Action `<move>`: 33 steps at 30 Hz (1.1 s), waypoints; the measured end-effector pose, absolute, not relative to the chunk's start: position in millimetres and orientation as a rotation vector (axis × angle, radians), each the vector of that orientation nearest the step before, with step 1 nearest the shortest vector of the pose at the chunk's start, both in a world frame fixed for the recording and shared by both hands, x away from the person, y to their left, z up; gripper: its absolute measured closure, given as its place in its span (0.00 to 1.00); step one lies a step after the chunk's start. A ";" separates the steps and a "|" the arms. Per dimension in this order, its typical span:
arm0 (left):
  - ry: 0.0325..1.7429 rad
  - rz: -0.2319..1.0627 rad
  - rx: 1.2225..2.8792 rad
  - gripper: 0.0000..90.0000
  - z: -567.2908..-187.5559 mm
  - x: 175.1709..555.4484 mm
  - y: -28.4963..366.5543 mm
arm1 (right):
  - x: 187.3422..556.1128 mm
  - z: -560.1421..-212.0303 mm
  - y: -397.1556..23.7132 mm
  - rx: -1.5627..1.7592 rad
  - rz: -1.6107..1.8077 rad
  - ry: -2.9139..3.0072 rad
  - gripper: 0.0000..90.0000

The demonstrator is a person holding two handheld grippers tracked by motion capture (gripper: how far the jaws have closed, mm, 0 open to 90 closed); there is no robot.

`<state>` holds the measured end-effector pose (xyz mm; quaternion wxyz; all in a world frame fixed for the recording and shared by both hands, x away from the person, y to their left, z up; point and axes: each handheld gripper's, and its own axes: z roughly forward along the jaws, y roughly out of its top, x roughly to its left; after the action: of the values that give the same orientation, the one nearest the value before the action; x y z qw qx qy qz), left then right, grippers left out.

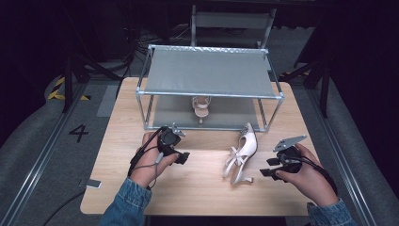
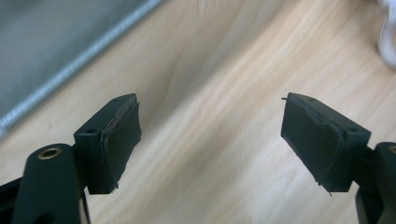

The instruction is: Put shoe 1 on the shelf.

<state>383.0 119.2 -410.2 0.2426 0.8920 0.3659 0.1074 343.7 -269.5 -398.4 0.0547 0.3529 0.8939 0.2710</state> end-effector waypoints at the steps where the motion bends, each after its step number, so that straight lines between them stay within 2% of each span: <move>1: 1.010 0.284 2.434 0.23 -412.5 381.4 122.4 | 344.1 -396.7 -267.0 1.066 0.827 2.715 0.53; 10: 1.093 0.267 2.441 0.23 -426.0 365.9 152.7 | 355.5 -379.6 -234.6 0.939 0.919 2.733 0.54; 29: 1.195 0.275 2.430 0.23 -439.9 337.8 192.3 | 395.3 -406.4 -181.3 0.968 0.877 2.745 0.57; 30: 1.194 0.271 2.432 0.23 -440.0 337.1 193.1 | 396.0 -407.6 -180.2 0.968 0.872 2.745 0.58; 33: 1.202 0.269 2.433 0.23 -440.7 335.2 193.9 | 395.8 -407.5 -177.8 0.974 0.851 2.734 0.72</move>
<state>335.2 193.9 -440.7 0.2056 0.8731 0.4314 0.0966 395.8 -177.8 -407.5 0.0585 0.3214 0.9024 0.2809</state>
